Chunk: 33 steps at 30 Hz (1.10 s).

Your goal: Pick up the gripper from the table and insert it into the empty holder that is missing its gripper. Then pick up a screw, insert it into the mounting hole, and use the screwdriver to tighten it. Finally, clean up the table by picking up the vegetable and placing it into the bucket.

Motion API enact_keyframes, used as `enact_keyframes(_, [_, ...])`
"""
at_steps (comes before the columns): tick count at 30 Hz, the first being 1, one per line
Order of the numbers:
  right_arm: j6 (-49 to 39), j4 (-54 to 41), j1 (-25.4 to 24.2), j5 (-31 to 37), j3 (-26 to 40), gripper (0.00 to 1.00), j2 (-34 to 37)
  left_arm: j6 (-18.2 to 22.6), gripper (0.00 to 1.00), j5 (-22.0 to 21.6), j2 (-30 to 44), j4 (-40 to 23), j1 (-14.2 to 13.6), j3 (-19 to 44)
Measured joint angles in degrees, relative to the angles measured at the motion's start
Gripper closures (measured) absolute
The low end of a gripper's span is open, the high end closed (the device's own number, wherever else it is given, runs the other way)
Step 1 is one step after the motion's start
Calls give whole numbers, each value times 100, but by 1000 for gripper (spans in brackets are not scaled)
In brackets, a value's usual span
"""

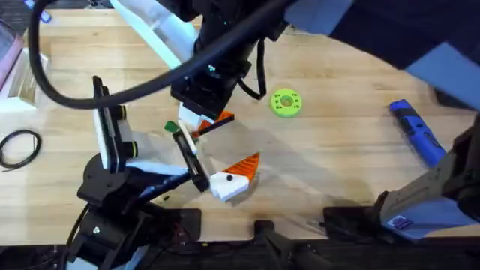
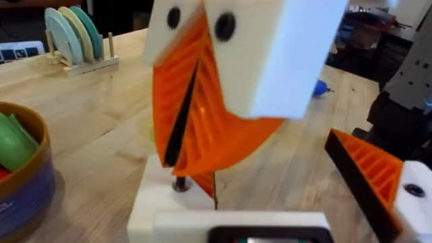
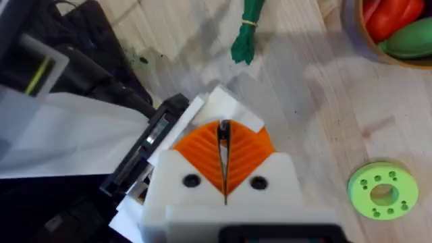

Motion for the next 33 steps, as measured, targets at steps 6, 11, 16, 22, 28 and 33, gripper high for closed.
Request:
enact_keyframes(6, [3,6,12,82,0,995,0,-2,7,0,0,0,0,0])
enact_keyframes(11, [2,108,39,207,0,995,26,0,8,4,0,0,0,0])
enact_keyframes(16, [2,170,44,219,0,995,57,0,7,19,0,0,-7,0])
enact_keyframes(22, [2,139,44,240,0,995,59,0,8,32,0,0,-11,0])
enact_keyframes(28, [2,12,42,243,18,995,59,-5,7,114,0,-2,-13,0])
enact_keyframes(33, [2,-86,42,256,33,995,59,-23,7,116,2,-4,-13,0])
